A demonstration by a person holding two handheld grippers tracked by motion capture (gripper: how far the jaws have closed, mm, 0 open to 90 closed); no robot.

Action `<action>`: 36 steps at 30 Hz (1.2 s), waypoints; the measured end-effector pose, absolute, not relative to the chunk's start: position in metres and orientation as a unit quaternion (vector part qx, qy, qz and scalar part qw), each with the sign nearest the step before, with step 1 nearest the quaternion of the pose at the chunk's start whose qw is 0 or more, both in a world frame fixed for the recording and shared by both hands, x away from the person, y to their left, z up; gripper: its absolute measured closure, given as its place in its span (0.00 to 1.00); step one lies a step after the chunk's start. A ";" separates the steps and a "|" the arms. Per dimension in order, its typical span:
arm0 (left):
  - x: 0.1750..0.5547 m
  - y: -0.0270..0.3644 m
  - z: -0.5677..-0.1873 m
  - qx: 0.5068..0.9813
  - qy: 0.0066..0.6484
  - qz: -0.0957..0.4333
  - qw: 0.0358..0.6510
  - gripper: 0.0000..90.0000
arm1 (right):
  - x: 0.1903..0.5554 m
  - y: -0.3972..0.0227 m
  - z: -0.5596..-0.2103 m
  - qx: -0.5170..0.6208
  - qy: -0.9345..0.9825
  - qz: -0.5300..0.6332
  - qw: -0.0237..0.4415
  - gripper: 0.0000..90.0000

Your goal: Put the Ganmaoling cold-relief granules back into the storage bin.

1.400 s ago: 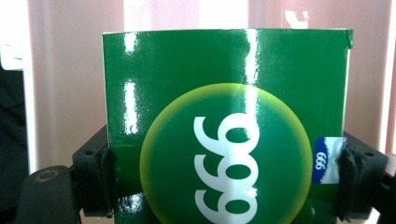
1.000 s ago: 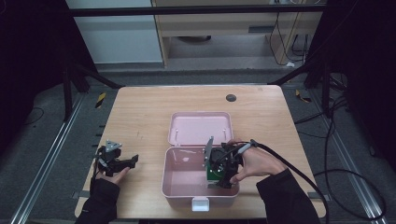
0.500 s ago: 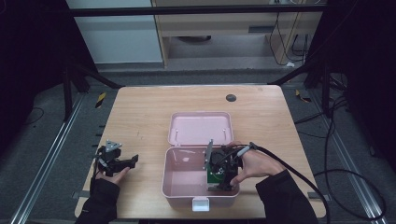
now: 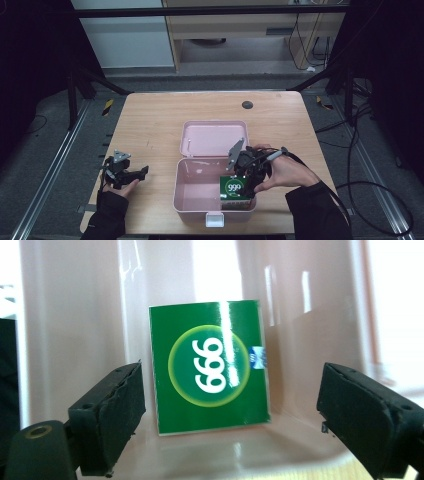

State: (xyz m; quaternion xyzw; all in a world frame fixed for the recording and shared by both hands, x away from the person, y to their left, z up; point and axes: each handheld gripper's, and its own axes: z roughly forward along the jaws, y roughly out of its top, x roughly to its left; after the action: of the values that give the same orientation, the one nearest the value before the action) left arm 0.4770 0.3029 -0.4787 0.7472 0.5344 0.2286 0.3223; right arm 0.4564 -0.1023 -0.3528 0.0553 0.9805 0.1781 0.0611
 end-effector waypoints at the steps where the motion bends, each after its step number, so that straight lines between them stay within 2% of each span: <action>1: 0.477 0.303 -0.479 0.747 0.534 0.228 0.323 0.24 | 0.456 -0.105 -0.350 0.058 0.979 0.182 0.064 0.14; 9: 0.477 0.303 -0.478 0.747 0.534 0.229 0.323 0.24 | 0.450 -0.138 -0.323 0.082 0.963 0.238 0.099 0.14; 17: 0.477 0.303 -0.479 0.747 0.534 0.228 0.323 0.24 | 0.445 -0.174 -0.323 0.118 0.943 0.288 0.120 0.13; 25: 0.477 0.302 -0.479 0.748 0.534 0.228 0.322 0.24 | 0.450 -0.206 -0.352 0.178 0.919 0.324 0.140 0.11; 36: 0.477 0.301 -0.479 0.748 0.533 0.229 0.321 0.24 | 0.459 -0.229 -0.400 0.256 0.891 0.344 0.147 0.11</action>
State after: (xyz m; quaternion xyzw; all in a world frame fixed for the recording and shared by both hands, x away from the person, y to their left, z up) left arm 0.4767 0.3014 -0.4791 0.7483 0.5332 0.2289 0.3214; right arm 0.4589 -0.2295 -0.3998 0.2558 0.8913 0.3443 0.1471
